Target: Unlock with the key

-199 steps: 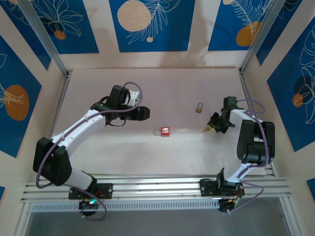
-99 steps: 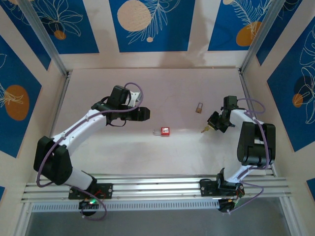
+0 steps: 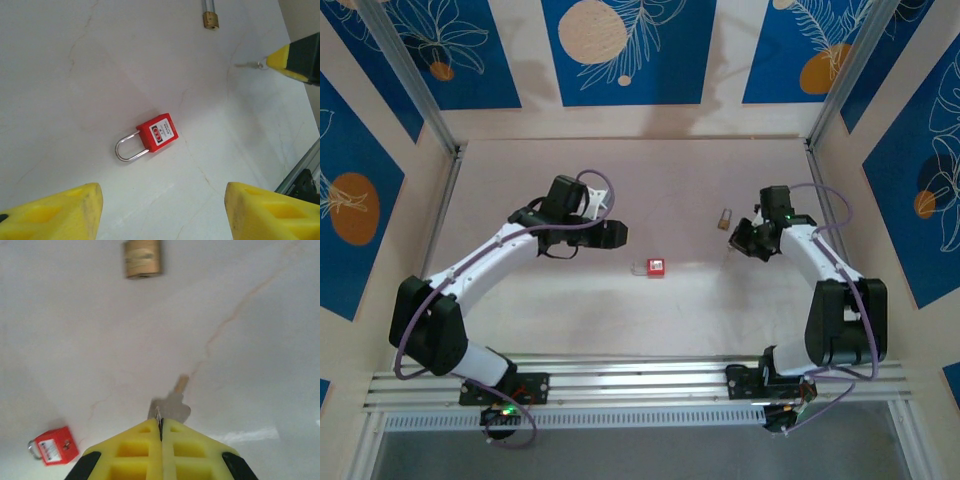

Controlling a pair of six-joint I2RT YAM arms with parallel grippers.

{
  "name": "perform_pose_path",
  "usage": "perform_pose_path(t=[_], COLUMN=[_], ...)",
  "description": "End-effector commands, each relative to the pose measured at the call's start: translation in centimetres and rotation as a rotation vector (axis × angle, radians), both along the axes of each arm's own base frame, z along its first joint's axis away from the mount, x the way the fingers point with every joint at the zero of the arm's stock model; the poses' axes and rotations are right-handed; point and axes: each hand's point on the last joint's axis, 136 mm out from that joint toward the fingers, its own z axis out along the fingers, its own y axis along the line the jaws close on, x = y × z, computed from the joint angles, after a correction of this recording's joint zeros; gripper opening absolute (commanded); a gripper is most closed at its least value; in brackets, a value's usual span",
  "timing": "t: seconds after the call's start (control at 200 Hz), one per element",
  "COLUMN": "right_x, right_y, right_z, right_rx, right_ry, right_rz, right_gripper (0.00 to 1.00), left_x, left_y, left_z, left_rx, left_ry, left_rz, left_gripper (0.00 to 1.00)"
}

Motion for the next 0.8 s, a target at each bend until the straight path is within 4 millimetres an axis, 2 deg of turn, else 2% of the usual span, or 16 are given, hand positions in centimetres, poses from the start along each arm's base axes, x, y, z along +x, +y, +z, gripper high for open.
perform_pose_path(t=[0.0, 0.16, 0.26, 0.315, 0.4, 0.54, 0.71, 0.795], right_x=[0.0, 0.0, 0.3, 0.4, 0.4, -0.1, -1.2, -2.0], right_y=[2.1, 5.8, 8.2, 9.4, 10.8, 12.5, 13.6, 14.1], right_z=[3.5, 6.7, 8.6, 9.5, 10.7, 12.4, 13.8, 14.3], right_rx=[-0.021, -0.029, -0.003, 0.008, 0.018, 0.04, 0.075, 0.097], right_ry=[-0.055, -0.118, -0.166, -0.183, -0.206, -0.246, -0.271, -0.273], right_rz=[0.075, 0.161, 0.214, 0.243, 0.291, 0.347, 0.385, 0.399], right_gripper=[0.03, 0.03, 0.03, 0.03, 0.03, 0.03, 0.03, 0.03], left_x=[-1.0, -3.1, -3.5, -3.4, -3.2, -4.0, -4.9, -5.0], left_y=[-1.8, -3.5, -2.9, -2.4, -2.3, -3.5, -4.7, -6.6], left_z=[2.0, 5.0, 6.5, 8.1, 9.2, 7.7, 5.7, 4.1], left_rx=[-0.061, -0.187, -0.213, -0.27, -0.275, -0.235, -0.343, -0.27], left_ry=[-0.075, -0.265, -0.492, -0.611, -0.682, -0.709, -0.867, -0.884], left_rz=[-0.09, -0.175, -0.143, -0.1, -0.085, -0.166, -0.202, -0.284], left_gripper=[0.66, 0.68, 0.74, 0.78, 0.79, 0.72, 0.69, 0.58])
